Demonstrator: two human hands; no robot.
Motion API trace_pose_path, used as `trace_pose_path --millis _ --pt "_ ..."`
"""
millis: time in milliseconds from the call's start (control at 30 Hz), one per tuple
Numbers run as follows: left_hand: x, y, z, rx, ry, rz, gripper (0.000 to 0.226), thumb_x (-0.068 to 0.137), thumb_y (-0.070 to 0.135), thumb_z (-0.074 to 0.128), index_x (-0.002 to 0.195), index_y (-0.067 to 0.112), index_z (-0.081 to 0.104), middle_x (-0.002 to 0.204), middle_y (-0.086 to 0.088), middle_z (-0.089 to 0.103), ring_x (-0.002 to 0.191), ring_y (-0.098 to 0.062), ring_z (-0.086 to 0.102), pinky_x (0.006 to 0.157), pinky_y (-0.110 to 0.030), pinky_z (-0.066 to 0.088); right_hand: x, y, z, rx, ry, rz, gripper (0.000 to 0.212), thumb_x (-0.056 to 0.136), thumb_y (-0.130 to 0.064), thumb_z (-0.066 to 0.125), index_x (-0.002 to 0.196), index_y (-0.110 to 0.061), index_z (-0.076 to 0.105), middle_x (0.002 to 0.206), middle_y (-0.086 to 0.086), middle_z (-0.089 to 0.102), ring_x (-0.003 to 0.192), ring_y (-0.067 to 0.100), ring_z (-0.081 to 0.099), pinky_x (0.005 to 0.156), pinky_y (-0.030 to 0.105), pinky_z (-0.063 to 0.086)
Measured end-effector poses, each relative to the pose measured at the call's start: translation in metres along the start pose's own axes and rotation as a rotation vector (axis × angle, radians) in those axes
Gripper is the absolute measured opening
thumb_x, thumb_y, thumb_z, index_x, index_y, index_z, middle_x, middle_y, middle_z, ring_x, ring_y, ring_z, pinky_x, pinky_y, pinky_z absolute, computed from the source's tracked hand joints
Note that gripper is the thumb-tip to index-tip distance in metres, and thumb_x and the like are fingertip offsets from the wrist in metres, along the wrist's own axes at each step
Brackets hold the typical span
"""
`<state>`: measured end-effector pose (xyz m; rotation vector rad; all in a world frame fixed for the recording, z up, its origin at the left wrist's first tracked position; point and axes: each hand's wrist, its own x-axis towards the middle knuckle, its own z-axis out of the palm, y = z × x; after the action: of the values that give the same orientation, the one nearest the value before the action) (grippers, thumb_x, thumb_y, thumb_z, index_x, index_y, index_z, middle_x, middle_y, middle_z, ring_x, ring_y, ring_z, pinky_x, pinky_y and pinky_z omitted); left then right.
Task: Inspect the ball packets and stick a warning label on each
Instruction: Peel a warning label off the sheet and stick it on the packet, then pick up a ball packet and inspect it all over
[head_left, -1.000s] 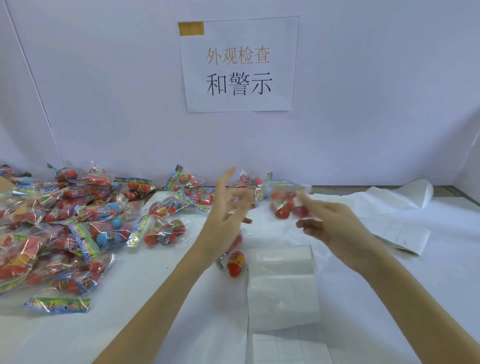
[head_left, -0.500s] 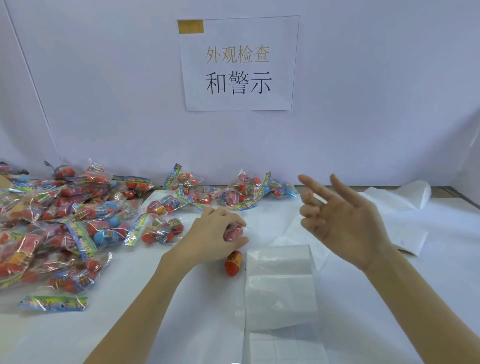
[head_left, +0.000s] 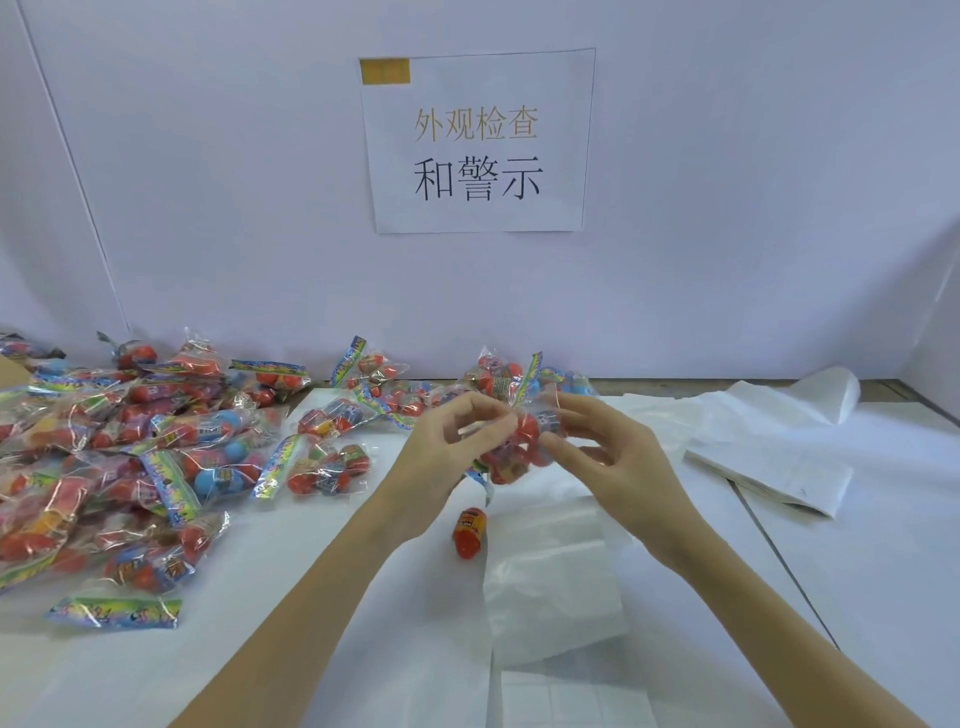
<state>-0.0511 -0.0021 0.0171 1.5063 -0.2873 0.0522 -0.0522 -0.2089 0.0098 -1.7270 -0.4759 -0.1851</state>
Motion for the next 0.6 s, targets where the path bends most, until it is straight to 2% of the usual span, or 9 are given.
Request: trace_pose_path --millis 100,200,300,400,467,600 --pt "-0.001 -0.003 0.005 -0.002 -0.013 -0.010 0.026 0.086 0.033 0.077 0.106 0.016 0.077 0.105 -0.005 0.077 0.092 -0.022 0.074 0.077 -0.031 0.060 0.003 0.002 -0.002 0.023 0.135 0.062 0.012 0.092 -0.026 0.077 0.103 -0.023 0.072 0.097 -0.005 0.078 0.090 0.009 0.073 0.075 0.020 0.054" --pt "0.001 -0.005 0.006 0.040 0.017 -0.006 0.025 0.091 0.030 0.077 0.115 0.023 0.074 0.113 -0.002 0.077 0.103 -0.027 0.075 0.089 -0.039 0.062 0.005 0.006 -0.009 -0.005 0.222 0.117 0.017 0.093 -0.032 0.076 0.097 -0.017 0.068 0.094 0.004 0.076 0.080 0.011 0.069 0.068 0.020 0.049" --pt "0.001 -0.008 0.007 0.077 0.080 0.030 0.014 0.099 0.021 0.070 0.111 0.022 0.077 0.105 -0.005 0.079 0.099 -0.027 0.076 0.083 -0.031 0.063 0.007 0.006 -0.012 0.003 0.194 0.157 0.018 0.095 -0.030 0.074 0.099 -0.014 0.067 0.095 0.000 0.075 0.078 0.004 0.066 0.065 0.015 0.048" --pt "0.003 -0.011 0.009 0.119 0.153 0.013 0.014 0.099 0.027 0.067 0.106 0.025 0.079 0.098 -0.007 0.079 0.099 -0.028 0.074 0.084 -0.030 0.063 0.005 0.008 -0.008 0.044 0.146 0.154 0.024 0.097 -0.033 0.071 0.097 -0.010 0.065 0.082 -0.010 0.071 0.072 0.001 0.063 0.063 0.013 0.047" --pt "0.004 -0.013 0.009 0.133 0.155 0.019 0.016 0.100 0.028 0.064 0.104 0.026 0.080 0.097 -0.001 0.080 0.098 -0.022 0.075 0.087 -0.029 0.062 0.004 0.010 -0.006 0.022 0.150 0.134 0.026 0.098 -0.033 0.070 0.093 -0.008 0.066 0.077 -0.004 0.071 0.066 0.003 0.063 0.062 0.013 0.047" --pt "0.005 -0.012 0.007 0.113 0.149 -0.002 0.023 0.104 0.024 0.061 0.100 0.028 0.083 0.100 0.005 0.081 0.096 -0.010 0.075 0.083 -0.020 0.058 0.006 0.008 -0.012 -0.040 0.178 0.145 0.031 0.095 -0.030 0.075 0.075 -0.008 0.066 0.069 -0.005 0.075 0.058 0.001 0.063 0.060 0.009 0.043"
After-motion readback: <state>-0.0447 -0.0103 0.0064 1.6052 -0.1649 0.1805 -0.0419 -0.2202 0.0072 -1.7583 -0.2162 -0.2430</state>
